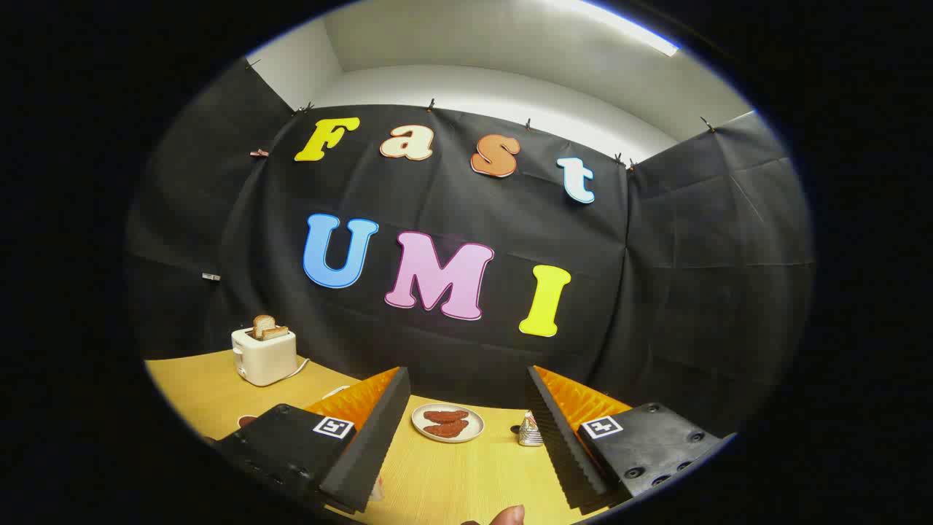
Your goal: Take the bottle from table, then pour the juice into the cup, finally place the bottle on the coaster
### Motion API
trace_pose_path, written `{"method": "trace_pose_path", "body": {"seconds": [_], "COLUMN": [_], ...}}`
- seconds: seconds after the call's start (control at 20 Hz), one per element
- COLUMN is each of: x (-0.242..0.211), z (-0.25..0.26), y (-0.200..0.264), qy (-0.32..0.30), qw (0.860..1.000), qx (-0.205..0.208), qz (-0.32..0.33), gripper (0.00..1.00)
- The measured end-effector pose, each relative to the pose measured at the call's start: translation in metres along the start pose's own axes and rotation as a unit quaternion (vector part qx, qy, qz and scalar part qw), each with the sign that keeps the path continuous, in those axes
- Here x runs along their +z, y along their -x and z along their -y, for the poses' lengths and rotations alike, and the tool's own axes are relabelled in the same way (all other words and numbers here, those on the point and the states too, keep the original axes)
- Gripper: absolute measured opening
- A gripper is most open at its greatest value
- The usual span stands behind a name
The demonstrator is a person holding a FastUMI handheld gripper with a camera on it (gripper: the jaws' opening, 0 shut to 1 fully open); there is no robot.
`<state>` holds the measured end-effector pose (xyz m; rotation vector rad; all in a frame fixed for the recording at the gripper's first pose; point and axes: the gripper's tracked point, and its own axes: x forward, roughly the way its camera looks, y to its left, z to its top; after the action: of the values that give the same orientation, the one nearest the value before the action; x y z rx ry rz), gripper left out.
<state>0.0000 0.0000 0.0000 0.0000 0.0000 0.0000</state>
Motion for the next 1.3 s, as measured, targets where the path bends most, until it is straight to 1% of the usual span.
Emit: {"method": "trace_pose_path", "body": {"seconds": [0.35,1.0,1.3], "x": [0.005,-0.005,-0.002], "z": [-0.014,-0.023,-0.030], "y": [0.007,0.013,0.018], "qy": [0.007,-0.009,-0.009], "qw": [1.000,1.000,1.000], "qx": [0.013,0.010,0.018], "qz": [0.008,-0.001,0.008], "gripper": [0.97,0.97,0.97]}}
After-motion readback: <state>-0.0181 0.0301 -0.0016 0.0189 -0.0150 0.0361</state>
